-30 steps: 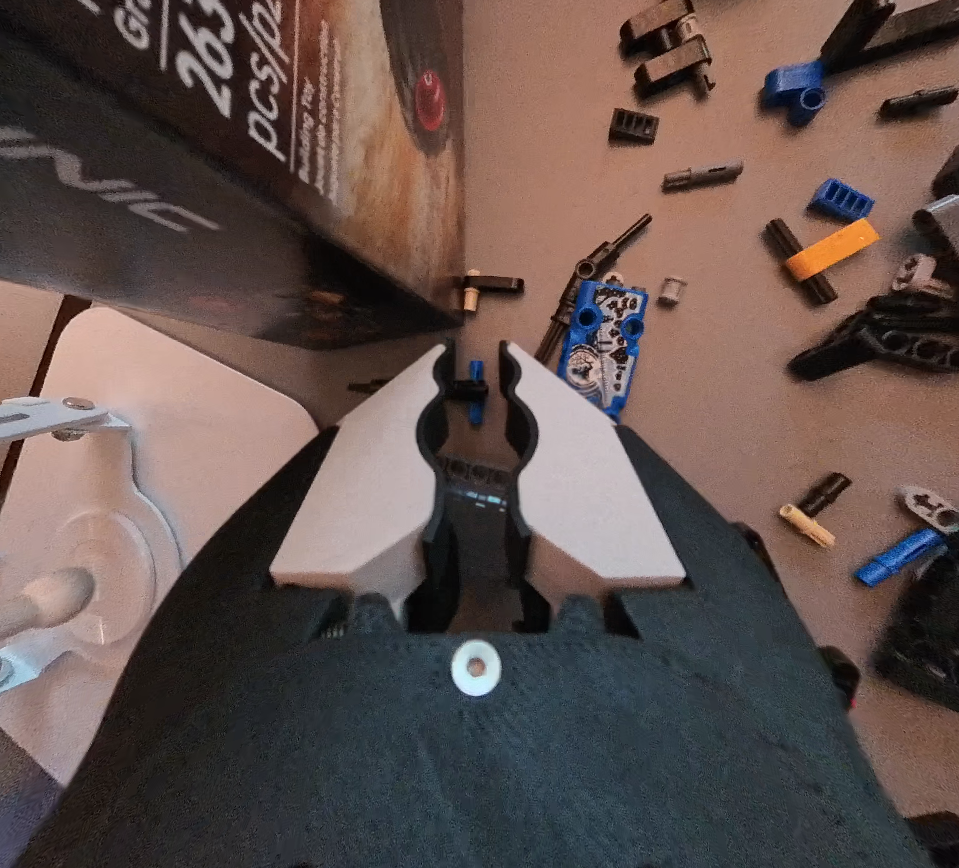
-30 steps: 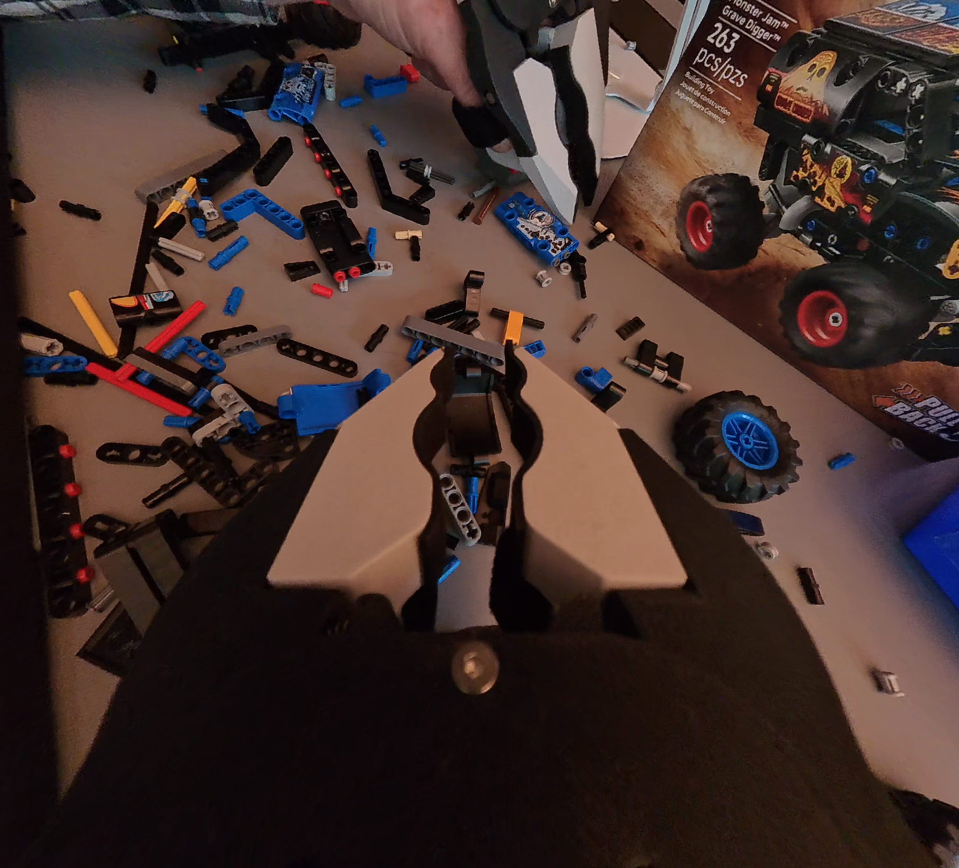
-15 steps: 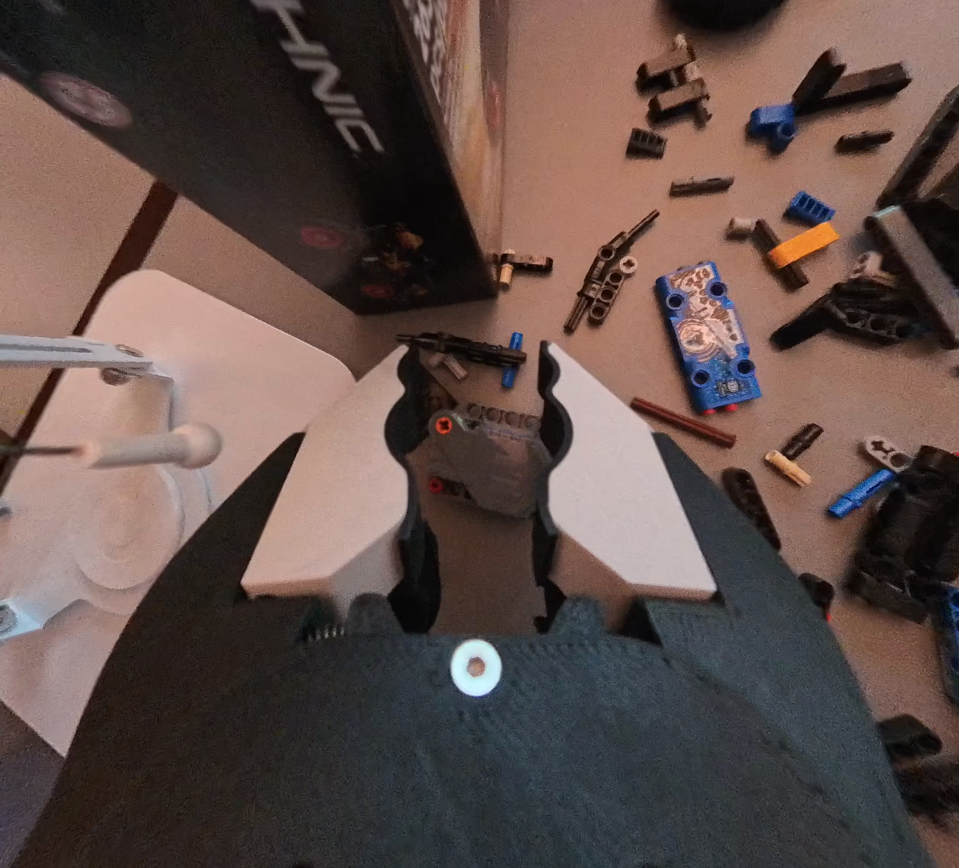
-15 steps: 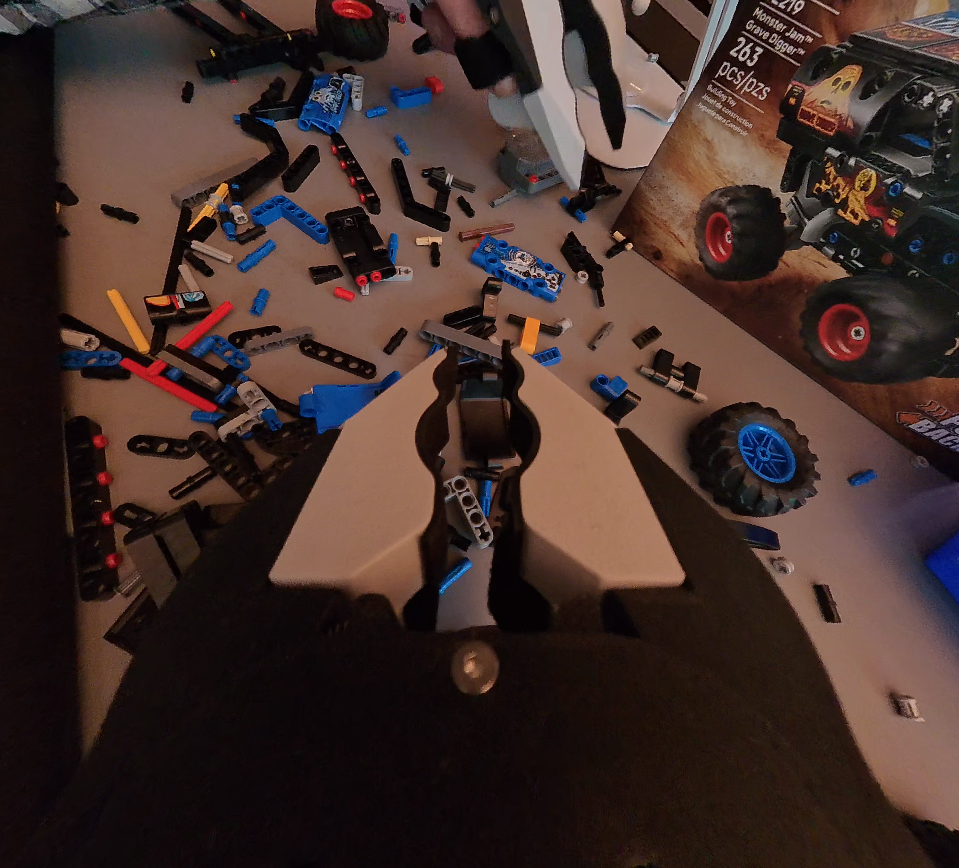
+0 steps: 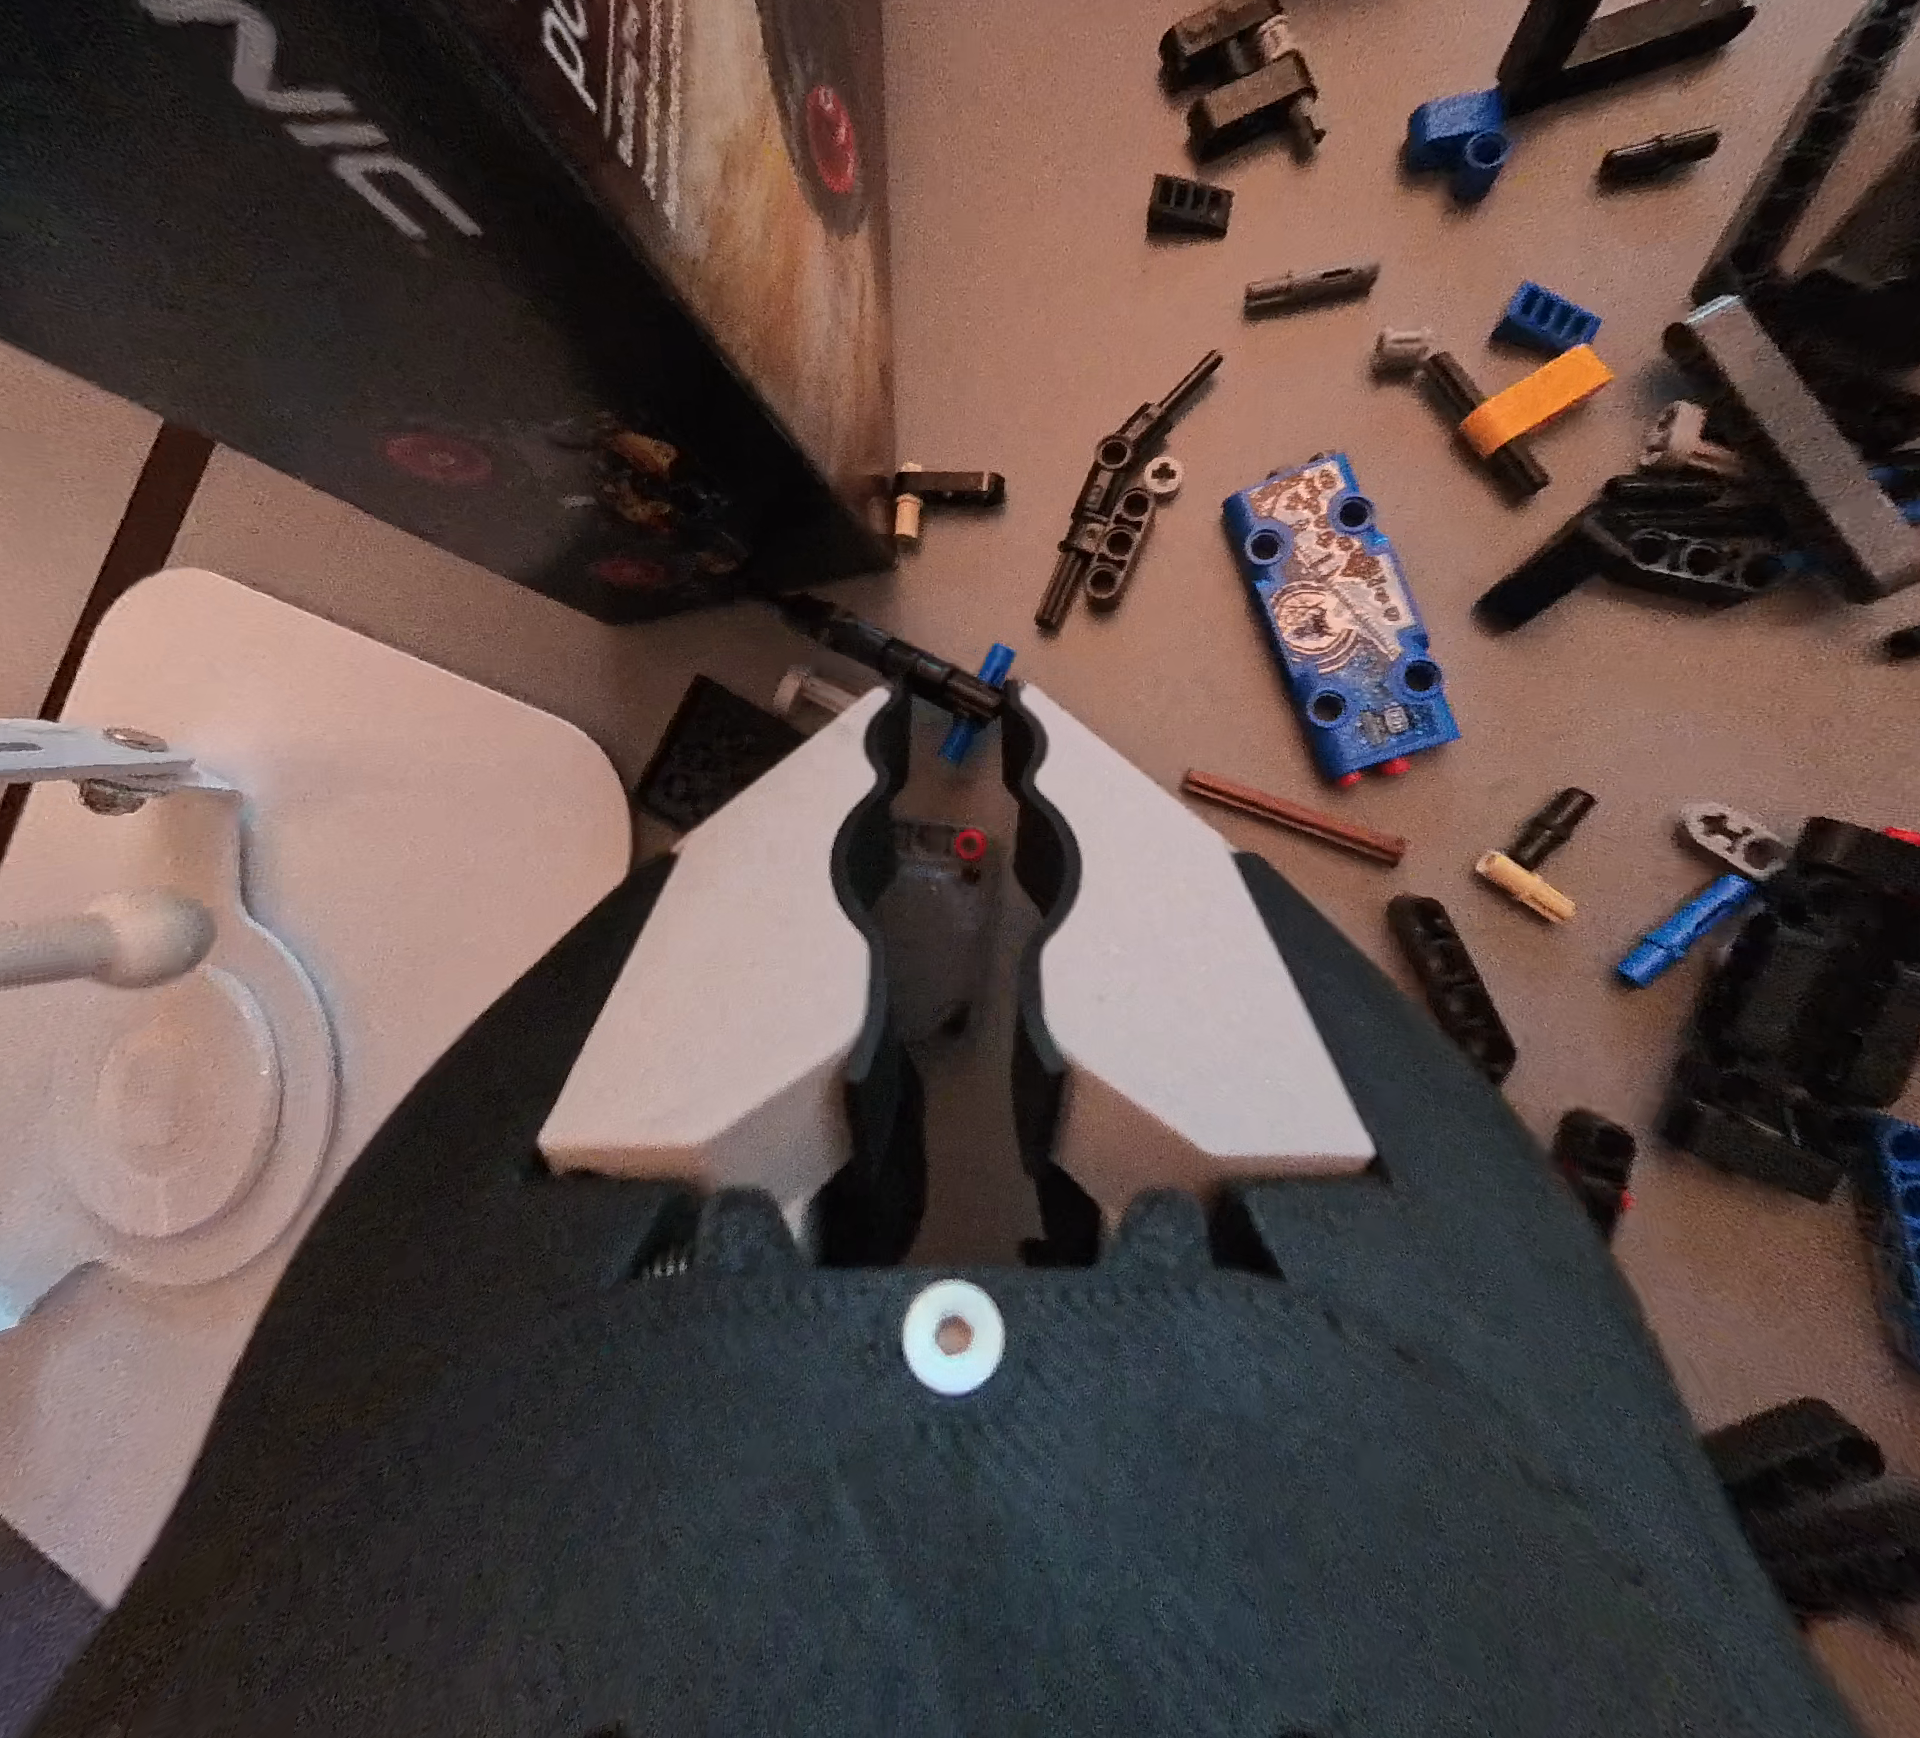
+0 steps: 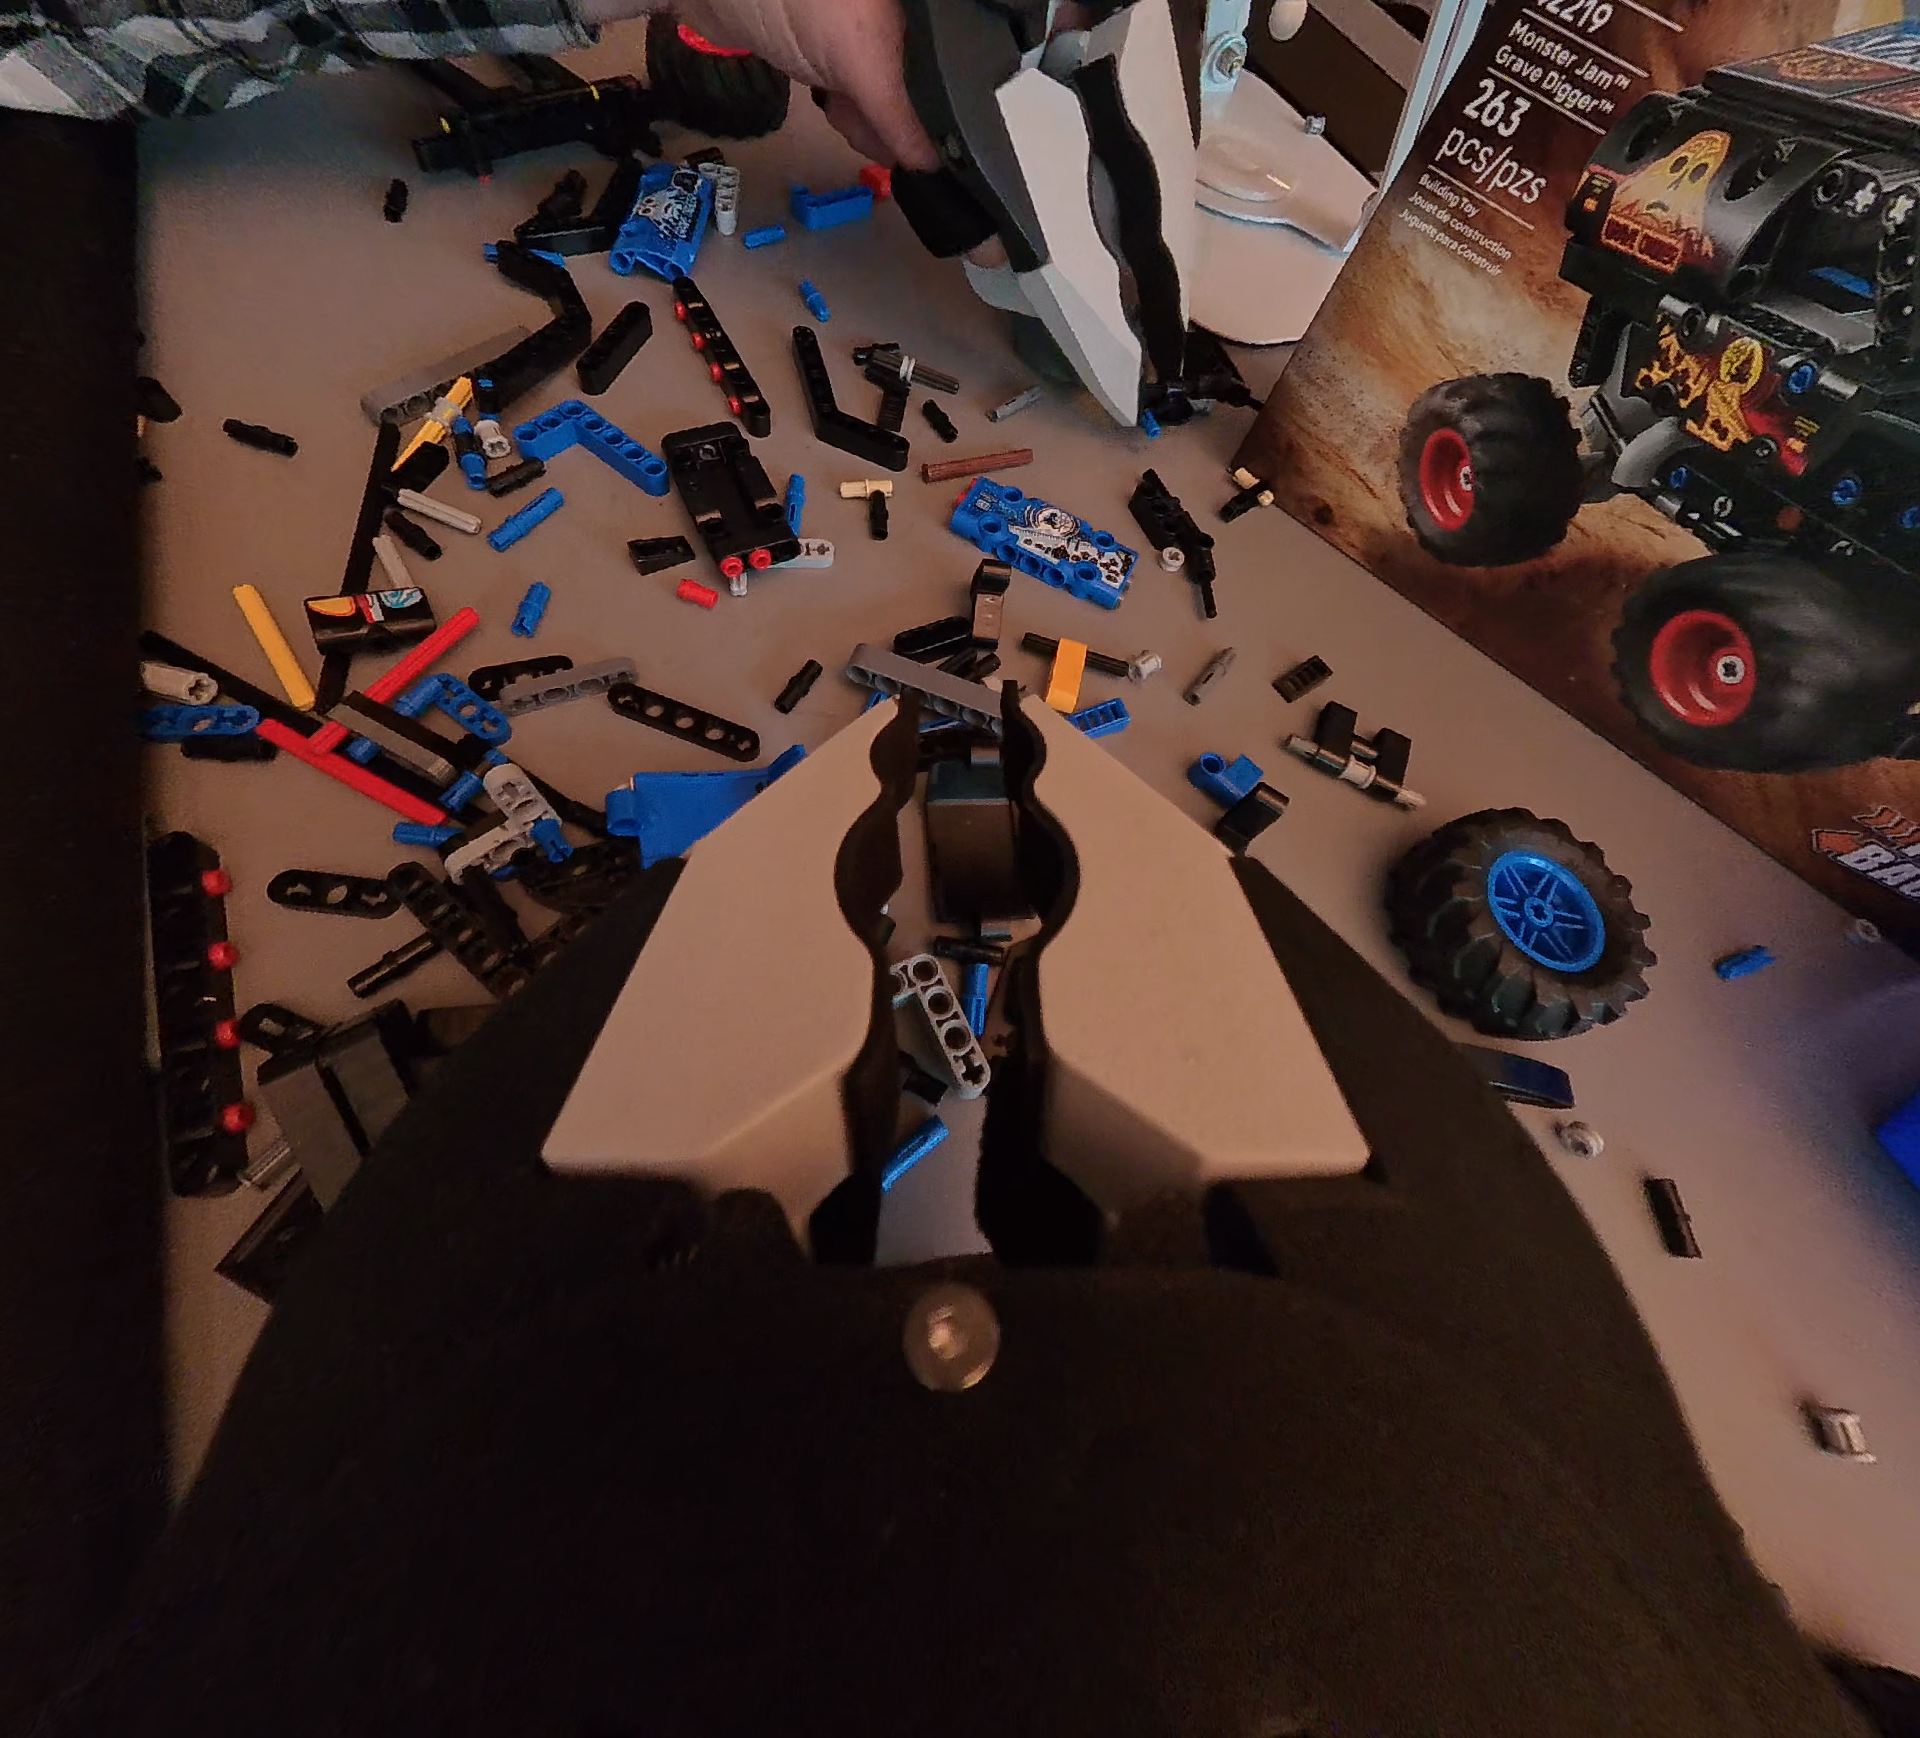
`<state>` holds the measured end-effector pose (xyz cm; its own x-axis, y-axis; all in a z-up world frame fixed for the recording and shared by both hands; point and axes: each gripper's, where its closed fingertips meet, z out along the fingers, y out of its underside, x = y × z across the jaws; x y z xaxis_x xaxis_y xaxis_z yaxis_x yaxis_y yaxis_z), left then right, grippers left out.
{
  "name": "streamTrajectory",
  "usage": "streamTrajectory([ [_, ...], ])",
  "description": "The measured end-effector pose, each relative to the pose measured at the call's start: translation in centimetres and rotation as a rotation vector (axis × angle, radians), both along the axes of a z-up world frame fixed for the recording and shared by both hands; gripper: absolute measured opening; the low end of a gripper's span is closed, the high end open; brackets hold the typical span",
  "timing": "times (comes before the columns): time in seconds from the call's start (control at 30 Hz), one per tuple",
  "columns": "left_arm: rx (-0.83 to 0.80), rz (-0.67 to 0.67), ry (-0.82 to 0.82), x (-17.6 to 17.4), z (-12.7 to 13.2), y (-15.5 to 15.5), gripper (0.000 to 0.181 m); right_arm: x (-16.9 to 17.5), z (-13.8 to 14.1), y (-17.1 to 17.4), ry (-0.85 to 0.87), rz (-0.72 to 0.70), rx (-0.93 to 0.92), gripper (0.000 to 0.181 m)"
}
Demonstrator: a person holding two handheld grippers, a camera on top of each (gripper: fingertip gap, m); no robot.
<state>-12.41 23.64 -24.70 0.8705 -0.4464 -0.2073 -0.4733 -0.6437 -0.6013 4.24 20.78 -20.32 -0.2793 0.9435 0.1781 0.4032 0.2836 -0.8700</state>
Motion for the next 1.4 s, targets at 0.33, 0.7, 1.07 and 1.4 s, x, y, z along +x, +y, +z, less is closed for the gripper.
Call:
streamTrajectory([
  [0.33,0.213,-0.193,-0.177,8.5,6.1,-4.0,0.008,-1.3,3.4,-1.0,0.148,-0.009,-0.046,0.019],
  [0.7,0.245,-0.226,-0.417,15.0,7.6,-5.4,0.008,-2.1,3.5,-2.8,0.178,0.009,0.213,0.004],
  [1.07,0.286,-0.222,-0.442,15.6,7.9,-5.6,0.000,-1.2,4.4,-3.0,0.195,0.025,0.180,0.000],
  [1.4,0.337,-0.222,-0.395,14.5,8.5,-6.6,0.000,0.1,5.6,-2.9,0.233,0.093,-0.095,0.001],
])
